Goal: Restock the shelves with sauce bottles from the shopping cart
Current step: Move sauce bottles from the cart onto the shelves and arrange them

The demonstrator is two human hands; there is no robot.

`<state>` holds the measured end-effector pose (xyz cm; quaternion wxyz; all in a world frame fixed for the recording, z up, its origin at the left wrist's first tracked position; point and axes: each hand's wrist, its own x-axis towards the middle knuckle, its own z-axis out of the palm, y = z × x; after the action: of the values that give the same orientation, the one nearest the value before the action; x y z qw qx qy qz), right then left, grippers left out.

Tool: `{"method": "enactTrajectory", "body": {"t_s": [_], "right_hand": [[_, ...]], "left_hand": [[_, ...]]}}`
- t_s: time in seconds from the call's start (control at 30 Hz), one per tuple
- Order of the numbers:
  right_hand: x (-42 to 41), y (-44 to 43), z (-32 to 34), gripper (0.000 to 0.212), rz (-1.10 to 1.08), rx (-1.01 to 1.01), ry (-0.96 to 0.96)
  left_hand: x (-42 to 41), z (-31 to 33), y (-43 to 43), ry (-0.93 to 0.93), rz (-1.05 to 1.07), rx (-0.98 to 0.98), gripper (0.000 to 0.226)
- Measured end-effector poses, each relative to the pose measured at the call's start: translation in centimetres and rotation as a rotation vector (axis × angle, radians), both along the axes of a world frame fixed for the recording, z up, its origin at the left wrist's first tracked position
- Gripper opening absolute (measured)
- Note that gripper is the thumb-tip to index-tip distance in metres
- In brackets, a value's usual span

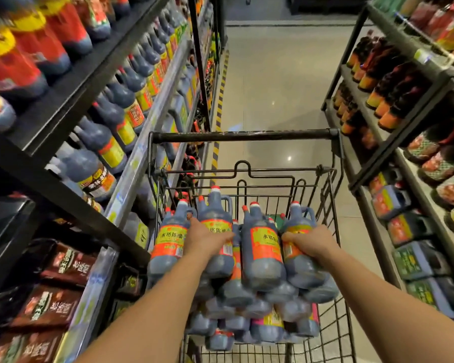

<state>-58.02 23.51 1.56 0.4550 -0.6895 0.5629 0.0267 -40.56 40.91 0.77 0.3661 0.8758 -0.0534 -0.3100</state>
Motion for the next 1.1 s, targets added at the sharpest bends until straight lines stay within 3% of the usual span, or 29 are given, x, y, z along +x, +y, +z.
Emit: {"method": "enactTrajectory", "body": {"t_s": [0.07, 0.2, 0.33, 0.53, 0.67, 0.9, 1.1], "right_hand": [[-0.8, 0.2, 0.0, 0.067, -0.091, 0.047, -0.024], [-2.6, 0.9, 1.3, 0.063, -0.062, -0.051, -0.142], [-3.6, 2.3, 4.1, 0.060, -0.041, -0.187, -0.295], [-3.0, 6.2, 10.9, 0.082, 0.041, -0.270, -0.516], [-1.6, 10.5, 15.4, 0.077, 0.170, -0.293, -0.685], [2.2, 19.9, 21.7, 0.076, 0.397, -0.306, -0.969], [6.8, 26.7, 22.8, 0.083, 0.617, -0.216, -1.106]], "left_hand": [[-0.4, 0.5, 0.8, 0.020, 0.056, -0.088, 0.113], [-1.8, 2.5, 2.7, -0.053, 0.089, -0.288, 0.099], [-2.9, 6.0, 5.1, -0.140, 0.056, -0.404, 0.106], [-4.2, 12.8, 8.9, -0.280, 0.033, -0.602, 0.085], [-5.3, 17.2, 12.5, -0.403, 0.034, -0.710, 0.086], [-6.2, 22.4, 20.9, -0.633, 0.156, -0.811, 0.091], [-5.2, 23.7, 28.5, -0.722, 0.297, -0.760, 0.094]]}}
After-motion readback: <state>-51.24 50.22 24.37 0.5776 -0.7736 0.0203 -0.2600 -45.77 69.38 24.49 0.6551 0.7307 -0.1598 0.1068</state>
